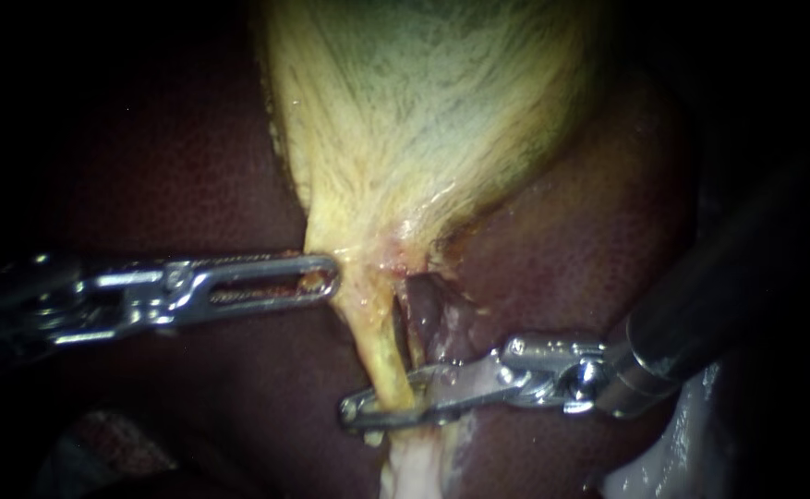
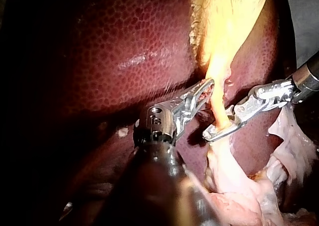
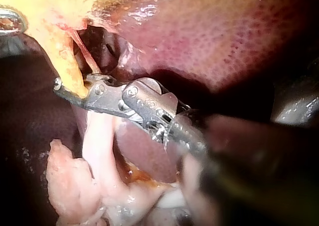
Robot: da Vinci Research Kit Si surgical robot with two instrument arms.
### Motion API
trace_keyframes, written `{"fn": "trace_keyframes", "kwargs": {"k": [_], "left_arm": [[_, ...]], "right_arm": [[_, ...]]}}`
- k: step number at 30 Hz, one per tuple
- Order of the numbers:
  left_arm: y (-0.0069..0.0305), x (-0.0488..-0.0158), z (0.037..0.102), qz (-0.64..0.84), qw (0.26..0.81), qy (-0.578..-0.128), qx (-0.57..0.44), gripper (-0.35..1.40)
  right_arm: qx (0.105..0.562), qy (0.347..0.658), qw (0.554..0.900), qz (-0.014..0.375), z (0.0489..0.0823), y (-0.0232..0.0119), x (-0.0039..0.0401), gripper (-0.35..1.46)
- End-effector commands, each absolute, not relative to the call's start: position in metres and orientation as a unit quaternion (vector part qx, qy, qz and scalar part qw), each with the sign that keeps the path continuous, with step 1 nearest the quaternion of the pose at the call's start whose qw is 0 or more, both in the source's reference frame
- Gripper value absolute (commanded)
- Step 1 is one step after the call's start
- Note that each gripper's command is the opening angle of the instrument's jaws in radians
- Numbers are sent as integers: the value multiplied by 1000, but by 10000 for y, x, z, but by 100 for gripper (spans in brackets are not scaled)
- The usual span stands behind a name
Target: Going back second clip left tube
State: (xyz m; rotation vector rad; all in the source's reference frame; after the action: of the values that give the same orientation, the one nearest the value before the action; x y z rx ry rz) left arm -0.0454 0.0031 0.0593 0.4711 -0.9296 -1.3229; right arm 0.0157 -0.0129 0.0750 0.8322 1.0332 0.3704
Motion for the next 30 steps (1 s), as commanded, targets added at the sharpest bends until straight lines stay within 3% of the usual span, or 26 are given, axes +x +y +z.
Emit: {"fn": "trace_keyframes", "kwargs": {"k": [1, 5, 9, 12, 22, 30], "left_arm": [[31, -454, 593, -586, 666, -412, 209, -35], [31, -454, 593, -586, 666, -412, 209, -35], [31, -454, 593, -586, 666, -412, 209, -35], [31, -454, 593, -586, 666, -412, 209, -35], [31, -453, 593, -586, 666, -412, 209, -35], [31, -453, 593, -586, 666, -412, 209, -35]], "right_arm": [[384, 477, 772, 171, 750, -129, 157, -35], [384, 477, 772, 171, 750, -129, 158, -35], [378, 488, 770, 163, 749, -129, 163, 25], [368, 510, 763, 148, 749, -129, 167, 50], [298, 558, 772, 57, 748, -119, 167, 60], [286, 563, 774, 41, 747, -117, 157, 60]]}}
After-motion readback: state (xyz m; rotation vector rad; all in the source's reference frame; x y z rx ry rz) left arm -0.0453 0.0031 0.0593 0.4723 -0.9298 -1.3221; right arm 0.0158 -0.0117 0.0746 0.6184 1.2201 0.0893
